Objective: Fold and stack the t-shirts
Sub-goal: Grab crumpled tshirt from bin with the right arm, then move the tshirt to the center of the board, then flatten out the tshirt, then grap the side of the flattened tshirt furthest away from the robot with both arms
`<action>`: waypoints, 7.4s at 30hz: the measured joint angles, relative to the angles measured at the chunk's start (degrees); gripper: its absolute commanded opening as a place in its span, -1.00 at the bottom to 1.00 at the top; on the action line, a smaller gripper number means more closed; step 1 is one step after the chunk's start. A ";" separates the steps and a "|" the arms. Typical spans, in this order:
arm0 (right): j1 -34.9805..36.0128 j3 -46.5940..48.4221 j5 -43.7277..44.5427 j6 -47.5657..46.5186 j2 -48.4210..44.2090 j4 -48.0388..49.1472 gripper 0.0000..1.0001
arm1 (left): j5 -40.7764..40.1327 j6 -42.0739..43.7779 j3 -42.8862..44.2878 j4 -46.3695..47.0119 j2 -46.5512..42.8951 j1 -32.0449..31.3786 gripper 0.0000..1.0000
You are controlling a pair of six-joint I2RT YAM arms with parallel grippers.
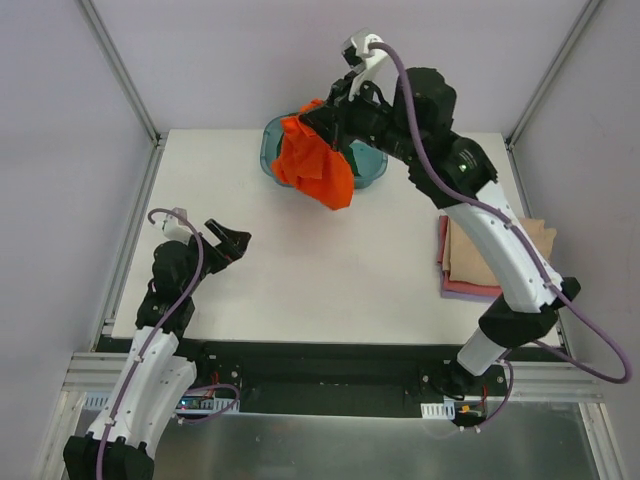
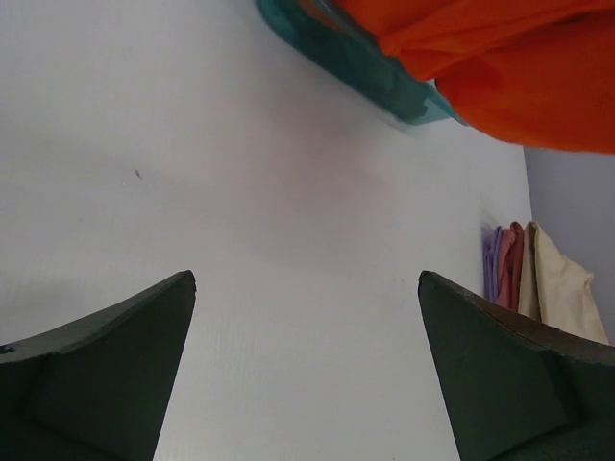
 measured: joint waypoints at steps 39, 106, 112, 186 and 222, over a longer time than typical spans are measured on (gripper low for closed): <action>-21.53 -89.74 37.00 22.56 -35.54 16.37 -0.98 | 13.25 -4.96 -0.37 -5.79 16.33 -8.15 0.85; -21.64 -56.19 14.53 22.62 -63.87 -0.90 -0.98 | -18.25 3.78 51.41 -32.35 -6.84 -15.89 -1.00; -21.64 -42.69 3.58 26.58 -65.66 -2.40 -0.99 | -17.07 7.41 67.58 -32.30 -4.68 -15.89 -1.00; -17.03 -66.18 18.16 16.72 -0.20 7.43 0.92 | -2.69 -8.20 8.33 -8.41 38.07 0.42 0.98; -22.99 -69.26 17.62 35.36 -6.62 14.47 0.93 | -13.81 4.37 68.91 -27.74 81.35 5.66 0.13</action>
